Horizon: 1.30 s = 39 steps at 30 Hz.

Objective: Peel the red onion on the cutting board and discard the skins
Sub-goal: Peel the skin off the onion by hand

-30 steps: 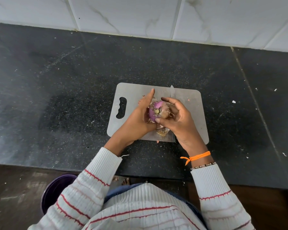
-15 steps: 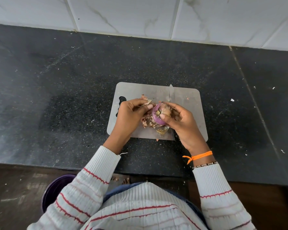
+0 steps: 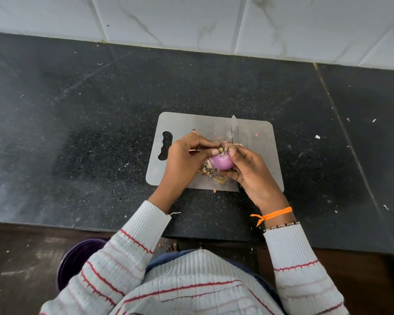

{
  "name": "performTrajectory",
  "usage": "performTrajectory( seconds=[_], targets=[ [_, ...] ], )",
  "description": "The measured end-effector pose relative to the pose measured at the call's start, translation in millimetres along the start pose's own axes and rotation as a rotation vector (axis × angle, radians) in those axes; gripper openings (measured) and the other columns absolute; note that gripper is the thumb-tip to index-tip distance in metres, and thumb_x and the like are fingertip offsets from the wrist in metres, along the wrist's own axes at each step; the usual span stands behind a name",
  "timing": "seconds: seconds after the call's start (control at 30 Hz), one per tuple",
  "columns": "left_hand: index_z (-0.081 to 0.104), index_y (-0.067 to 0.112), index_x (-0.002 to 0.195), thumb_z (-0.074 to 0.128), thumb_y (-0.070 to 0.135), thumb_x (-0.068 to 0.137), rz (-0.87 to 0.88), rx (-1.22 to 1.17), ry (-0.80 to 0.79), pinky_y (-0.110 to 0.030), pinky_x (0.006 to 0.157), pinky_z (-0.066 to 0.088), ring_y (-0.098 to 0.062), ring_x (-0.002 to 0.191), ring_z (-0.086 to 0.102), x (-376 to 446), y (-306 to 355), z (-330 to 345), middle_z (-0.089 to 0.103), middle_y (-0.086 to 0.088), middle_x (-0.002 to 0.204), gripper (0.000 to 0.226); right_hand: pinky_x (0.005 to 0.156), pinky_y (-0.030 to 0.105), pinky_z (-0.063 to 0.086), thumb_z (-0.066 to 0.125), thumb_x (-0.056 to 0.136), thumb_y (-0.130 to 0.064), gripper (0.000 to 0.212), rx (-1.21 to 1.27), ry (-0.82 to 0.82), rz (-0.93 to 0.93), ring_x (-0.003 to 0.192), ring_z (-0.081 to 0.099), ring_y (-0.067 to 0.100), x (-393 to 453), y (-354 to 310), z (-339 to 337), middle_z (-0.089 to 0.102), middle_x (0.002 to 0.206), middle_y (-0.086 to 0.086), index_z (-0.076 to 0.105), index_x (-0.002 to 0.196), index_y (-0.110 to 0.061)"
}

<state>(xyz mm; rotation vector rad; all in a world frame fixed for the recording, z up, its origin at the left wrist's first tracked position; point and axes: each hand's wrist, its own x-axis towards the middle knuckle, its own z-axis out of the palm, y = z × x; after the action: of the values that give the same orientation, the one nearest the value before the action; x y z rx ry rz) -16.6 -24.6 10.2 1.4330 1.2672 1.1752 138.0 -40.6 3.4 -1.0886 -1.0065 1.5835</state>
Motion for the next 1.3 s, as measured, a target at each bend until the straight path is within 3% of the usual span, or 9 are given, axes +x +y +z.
performTrajectory(
  seconds=[0.17,0.3,0.47,0.6,0.7,0.8,0.9,1.07,1.3],
  targets=[
    [0.069,0.014,0.081,0.071,0.004,0.075,0.157,0.161,0.046,-0.016,0.071,0.049,-0.005,0.073,0.06,-0.1,-1.2,2.4,0.06,0.009,0.077,0.012,0.065,0.023,0.056,0.062,0.073,-0.039,0.037,-0.01,-0.021,0.003,0.095,0.067,0.018,-1.7,-0.8,0.2,0.067,0.106,0.005,0.066,0.103,-0.017],
    [0.063,0.008,0.084,0.059,0.005,0.084,0.268,0.34,-0.037,-0.014,0.074,0.043,-0.008,0.079,0.053,-1.5,-1.4,4.9,0.055,0.003,0.086,0.005,0.065,0.022,0.056,0.055,0.083,-0.032,0.028,0.022,0.03,-0.007,0.092,0.067,0.016,0.1,1.8,3.0,0.065,0.106,0.008,0.064,0.103,-0.016],
    [0.062,0.012,0.095,0.058,0.009,0.086,0.214,0.215,-0.039,-0.01,0.074,0.041,-0.007,0.081,0.054,-5.1,2.9,5.1,0.054,0.011,0.089,0.01,0.063,0.02,0.054,0.054,0.076,-0.044,0.04,0.077,0.064,0.01,0.086,0.068,0.012,0.3,0.5,2.6,0.07,0.098,0.003,0.065,0.102,-0.016],
    [0.068,0.014,0.106,0.073,0.007,0.074,0.247,0.175,-0.103,-0.018,0.083,0.048,-0.009,0.089,0.057,-4.3,0.5,3.9,0.057,-0.001,0.095,0.033,0.068,0.025,0.058,0.054,0.07,-0.051,0.051,0.075,0.033,0.045,0.084,0.069,0.014,-0.4,0.4,4.2,0.068,0.099,0.008,0.063,0.102,-0.013],
    [0.072,0.012,0.097,0.076,0.007,0.071,0.223,0.114,-0.069,-0.026,0.085,0.051,-0.017,0.091,0.059,-5.5,-1.3,7.3,0.059,-0.002,0.092,0.027,0.072,0.027,0.059,0.052,0.075,-0.05,0.047,0.036,0.035,0.048,0.084,0.069,0.015,-1.0,0.0,4.5,0.065,0.103,0.012,0.063,0.102,-0.013],
    [0.073,0.012,0.087,0.077,0.008,0.069,0.193,0.031,-0.021,-0.02,0.078,0.05,-0.007,0.083,0.059,-7.0,0.4,9.3,0.06,0.004,0.086,0.019,0.075,0.028,0.058,0.048,0.081,-0.044,0.04,-0.021,0.04,0.046,0.088,0.068,0.016,-1.7,0.4,5.9,0.065,0.105,0.012,0.064,0.101,-0.013],
    [0.072,0.009,0.081,0.073,0.008,0.074,0.217,0.084,0.037,-0.018,0.077,0.047,-0.006,0.083,0.058,-7.5,1.7,9.7,0.059,0.006,0.085,0.007,0.076,0.031,0.056,0.048,0.082,-0.045,0.037,-0.06,0.038,0.042,0.093,0.067,0.019,-2.4,0.1,9.7,0.066,0.105,0.01,0.067,0.098,-0.017],
    [0.062,0.01,0.082,0.055,0.02,0.084,0.298,0.4,0.122,-0.037,0.078,0.045,-0.02,0.084,0.054,-6.6,-4.6,16.9,0.05,0.01,0.092,0.013,0.074,0.03,0.057,0.049,0.084,-0.043,0.032,-0.075,0.073,0.052,0.096,0.066,0.02,-2.3,1.4,12.8,0.068,0.103,0.006,0.068,0.095,-0.018],
    [0.058,0.006,0.083,0.047,0.009,0.091,0.214,0.333,0.192,-0.04,0.073,0.046,-0.016,0.081,0.052,-4.2,-10.3,9.5,0.052,0.0,0.088,0.014,0.072,0.025,0.057,0.043,0.095,-0.035,0.033,-0.048,0.109,0.081,0.098,0.066,0.017,-3.0,2.5,14.6,0.067,0.111,0.01,0.063,0.111,-0.013]
  ],
)
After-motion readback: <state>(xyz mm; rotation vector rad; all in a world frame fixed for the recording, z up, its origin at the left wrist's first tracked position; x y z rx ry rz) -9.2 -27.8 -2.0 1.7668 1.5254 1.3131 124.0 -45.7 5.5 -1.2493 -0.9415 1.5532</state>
